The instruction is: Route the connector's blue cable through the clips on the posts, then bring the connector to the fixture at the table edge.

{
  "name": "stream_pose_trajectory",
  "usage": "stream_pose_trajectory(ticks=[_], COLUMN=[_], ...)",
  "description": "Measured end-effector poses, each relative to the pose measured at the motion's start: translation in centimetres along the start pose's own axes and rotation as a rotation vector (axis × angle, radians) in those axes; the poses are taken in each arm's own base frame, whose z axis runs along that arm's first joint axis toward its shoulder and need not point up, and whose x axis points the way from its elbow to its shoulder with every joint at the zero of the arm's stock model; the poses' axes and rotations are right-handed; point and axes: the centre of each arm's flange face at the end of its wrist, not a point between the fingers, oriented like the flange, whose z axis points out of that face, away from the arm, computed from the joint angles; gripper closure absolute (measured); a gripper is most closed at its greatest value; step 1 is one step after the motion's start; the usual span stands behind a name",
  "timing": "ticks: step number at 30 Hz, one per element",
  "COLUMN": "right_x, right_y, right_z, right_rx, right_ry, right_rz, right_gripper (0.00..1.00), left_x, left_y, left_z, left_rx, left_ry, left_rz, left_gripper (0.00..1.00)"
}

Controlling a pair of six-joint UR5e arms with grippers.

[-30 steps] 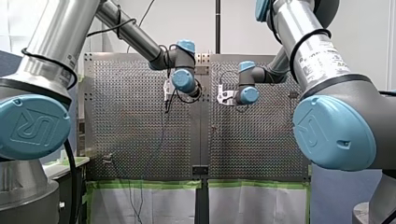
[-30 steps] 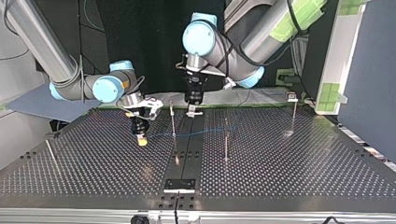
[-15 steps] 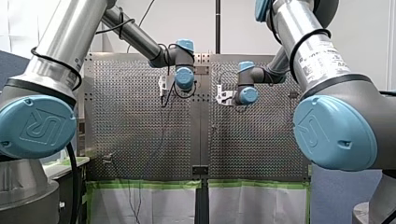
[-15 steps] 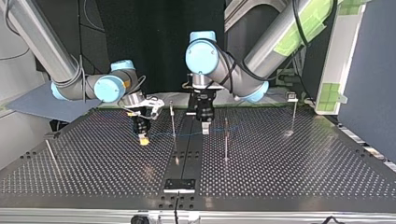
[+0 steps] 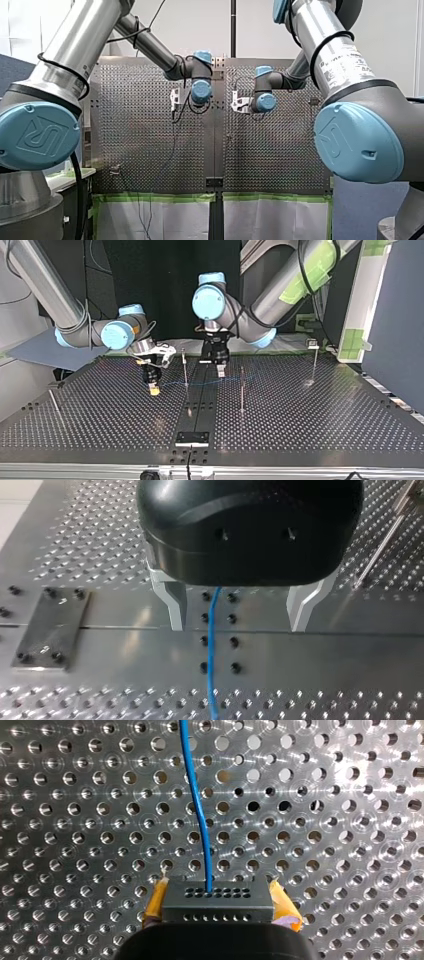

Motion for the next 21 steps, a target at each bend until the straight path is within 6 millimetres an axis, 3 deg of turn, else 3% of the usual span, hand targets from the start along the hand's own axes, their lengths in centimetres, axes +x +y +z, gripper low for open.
stream_pose_trajectory(ticks=[21], right_x=[-0.1], right_y=[-0.1], right_z=[-0.1], right_rx=[0.002], right_ry=[-0.005], right_rz=[0.000], right_gripper=[1.00], left_x=[-0.6], left_y=[0.0], left_z=[2.2], left_rx=[0.010], left_ry=[-0.027], left_rz=[-0.027], left_gripper=[0.00])
